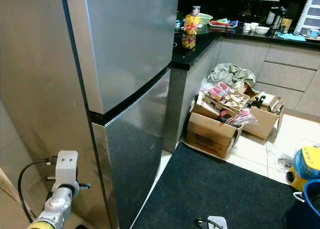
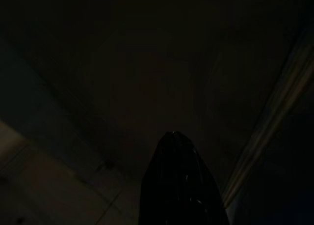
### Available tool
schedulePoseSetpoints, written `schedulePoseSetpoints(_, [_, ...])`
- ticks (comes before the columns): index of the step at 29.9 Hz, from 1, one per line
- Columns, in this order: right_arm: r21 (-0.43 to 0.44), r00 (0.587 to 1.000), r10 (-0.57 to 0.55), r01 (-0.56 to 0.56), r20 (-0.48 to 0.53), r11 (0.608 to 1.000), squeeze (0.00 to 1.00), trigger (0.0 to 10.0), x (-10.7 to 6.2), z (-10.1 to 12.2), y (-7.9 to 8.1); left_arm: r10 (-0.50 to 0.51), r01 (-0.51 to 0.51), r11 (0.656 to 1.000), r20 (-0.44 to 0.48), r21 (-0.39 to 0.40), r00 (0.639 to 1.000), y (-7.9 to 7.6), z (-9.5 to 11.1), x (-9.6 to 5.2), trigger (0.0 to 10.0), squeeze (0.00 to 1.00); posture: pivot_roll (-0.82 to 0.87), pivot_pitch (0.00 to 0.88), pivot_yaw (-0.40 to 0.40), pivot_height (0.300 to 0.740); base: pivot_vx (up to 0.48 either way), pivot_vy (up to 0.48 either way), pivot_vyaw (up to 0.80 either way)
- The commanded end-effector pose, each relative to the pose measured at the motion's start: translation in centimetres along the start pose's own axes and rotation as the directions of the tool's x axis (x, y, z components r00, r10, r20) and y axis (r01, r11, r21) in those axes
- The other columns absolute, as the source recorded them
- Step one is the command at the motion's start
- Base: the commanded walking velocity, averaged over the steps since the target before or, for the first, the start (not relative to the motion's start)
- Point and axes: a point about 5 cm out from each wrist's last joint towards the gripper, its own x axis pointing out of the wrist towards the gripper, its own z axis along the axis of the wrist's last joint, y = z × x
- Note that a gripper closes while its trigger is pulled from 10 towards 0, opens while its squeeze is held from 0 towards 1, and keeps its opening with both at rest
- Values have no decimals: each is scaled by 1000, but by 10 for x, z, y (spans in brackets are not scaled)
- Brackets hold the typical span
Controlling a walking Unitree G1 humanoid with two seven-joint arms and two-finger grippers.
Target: Restocking fridge
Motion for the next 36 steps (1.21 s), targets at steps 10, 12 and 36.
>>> schedulePoseSetpoints(10, [-3, 999, -36, 37, 37, 999, 0, 10000, -3, 3, -12, -48, 57, 996, 129, -64, 990, 6, 46, 16, 10000, 0, -134, 90, -16, 740, 0, 0, 0])
schedulePoseSetpoints(12, [-3, 999, -37, 38, 38, 999, 0, 10000, -3, 3, -12, -59, 67, 996, 133, -60, 989, 6, 47, 17, 10000, 0, -134, 90, -16, 740, 0, 0, 0])
schedulePoseSetpoints(36, [3, 996, -66, 66, 58, 998, 0, 10000, -12, -7, -33, -74, 85, 994, 156, -66, 985, 22, 67, 23, 10000, 0, -159, 197, -11, 740, 0, 0, 0])
